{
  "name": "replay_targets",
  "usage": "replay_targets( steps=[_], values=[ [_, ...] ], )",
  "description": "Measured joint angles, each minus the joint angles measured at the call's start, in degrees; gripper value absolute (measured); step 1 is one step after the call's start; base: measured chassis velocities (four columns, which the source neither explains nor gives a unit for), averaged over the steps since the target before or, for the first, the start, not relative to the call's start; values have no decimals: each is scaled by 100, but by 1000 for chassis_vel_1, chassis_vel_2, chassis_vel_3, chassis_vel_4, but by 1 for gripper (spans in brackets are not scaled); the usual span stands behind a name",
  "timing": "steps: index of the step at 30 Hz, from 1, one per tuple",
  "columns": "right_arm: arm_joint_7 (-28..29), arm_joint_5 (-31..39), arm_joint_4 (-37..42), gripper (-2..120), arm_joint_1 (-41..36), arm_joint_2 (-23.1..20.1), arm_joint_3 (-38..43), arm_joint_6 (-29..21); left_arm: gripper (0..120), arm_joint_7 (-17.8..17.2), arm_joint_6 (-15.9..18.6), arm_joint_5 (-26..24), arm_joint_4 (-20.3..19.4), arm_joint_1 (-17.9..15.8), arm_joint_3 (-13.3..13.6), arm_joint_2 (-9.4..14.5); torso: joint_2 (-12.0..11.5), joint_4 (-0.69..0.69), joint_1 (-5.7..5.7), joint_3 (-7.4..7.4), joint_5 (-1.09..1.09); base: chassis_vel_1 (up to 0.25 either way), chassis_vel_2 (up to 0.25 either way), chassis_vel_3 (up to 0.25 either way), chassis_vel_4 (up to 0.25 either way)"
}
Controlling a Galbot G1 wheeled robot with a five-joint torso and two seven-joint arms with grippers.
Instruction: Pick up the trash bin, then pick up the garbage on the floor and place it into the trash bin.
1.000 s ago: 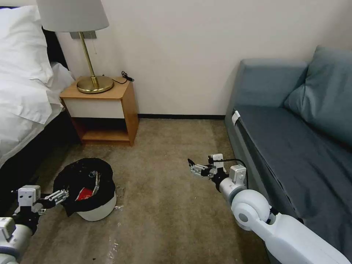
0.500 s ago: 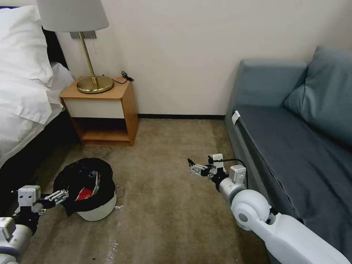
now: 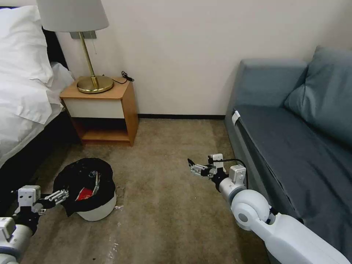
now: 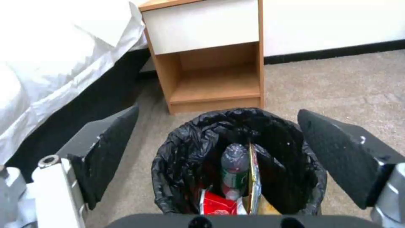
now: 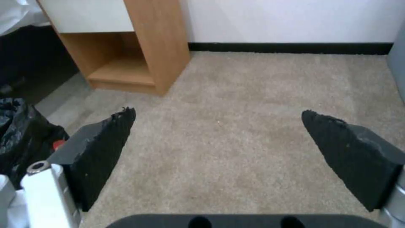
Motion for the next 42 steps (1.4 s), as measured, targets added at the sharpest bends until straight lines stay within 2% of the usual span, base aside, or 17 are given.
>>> replay_targets(
  steps=[42],
  values=[
    [0,-1,0,100,0,1,-1,1,100,-1,1,0,0,0,1,0,0,0,0,0,0,0,0,0,0]
  ],
)
